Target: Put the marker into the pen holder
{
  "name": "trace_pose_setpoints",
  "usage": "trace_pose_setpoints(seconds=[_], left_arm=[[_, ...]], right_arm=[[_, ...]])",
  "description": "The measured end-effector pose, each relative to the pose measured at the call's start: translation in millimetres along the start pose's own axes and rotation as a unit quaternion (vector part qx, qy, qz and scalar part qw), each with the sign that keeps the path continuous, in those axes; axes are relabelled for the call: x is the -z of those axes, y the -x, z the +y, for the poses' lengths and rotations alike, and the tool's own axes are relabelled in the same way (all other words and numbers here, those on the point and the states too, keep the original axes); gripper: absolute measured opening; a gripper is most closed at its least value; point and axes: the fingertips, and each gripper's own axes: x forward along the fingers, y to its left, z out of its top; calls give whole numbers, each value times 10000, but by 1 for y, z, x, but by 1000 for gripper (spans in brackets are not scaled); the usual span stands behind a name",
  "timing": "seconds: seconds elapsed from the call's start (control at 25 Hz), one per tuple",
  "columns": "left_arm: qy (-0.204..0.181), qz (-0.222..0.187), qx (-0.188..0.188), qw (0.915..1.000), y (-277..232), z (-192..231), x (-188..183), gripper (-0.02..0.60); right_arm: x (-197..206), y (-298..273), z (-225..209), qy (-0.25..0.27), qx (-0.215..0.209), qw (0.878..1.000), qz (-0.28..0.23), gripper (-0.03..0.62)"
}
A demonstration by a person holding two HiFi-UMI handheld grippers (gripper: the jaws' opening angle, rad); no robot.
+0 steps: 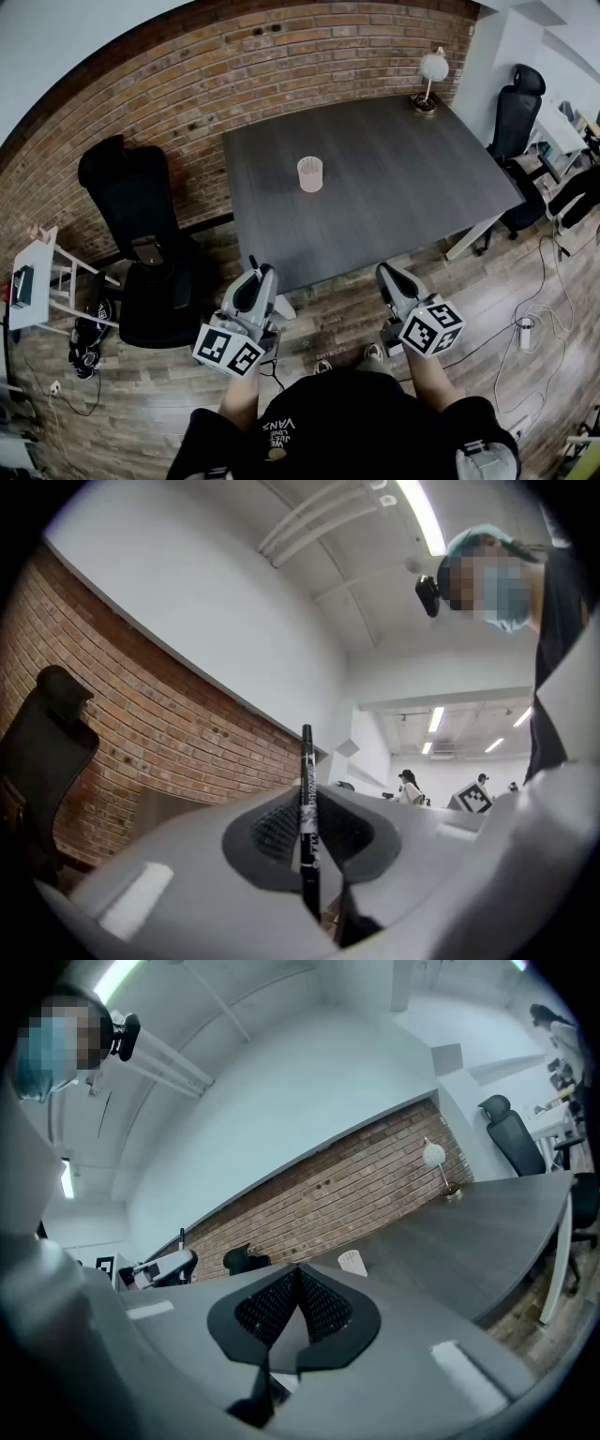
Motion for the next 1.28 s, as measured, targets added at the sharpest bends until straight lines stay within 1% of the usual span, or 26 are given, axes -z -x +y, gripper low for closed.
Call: trace_pose_setpoints(seconds=[0.24,0.48,0.76,1.08,1.28], left_arm=[[39,53,-20,10000,-5,2,7,83],[66,98,-178,9998,-30,4,16,83],[69,-52,-505,9987,-84,-2,24,83],[70,-264,-1022,9944,-139,-17,44,83],[43,-358,-1368,9899,-160,-26,53,83]], right_arm=[[-9,-1,-3,-170,-99,9994,-271,0],[-19,-9,-33,-256,-104,9992,-273,0],[-35,-26,-87,-360,-318,9988,-40,0],[-59,-48,-146,-347,-830,9957,236,0],[-69,-59,-172,-368,-1120,9920,461,0]])
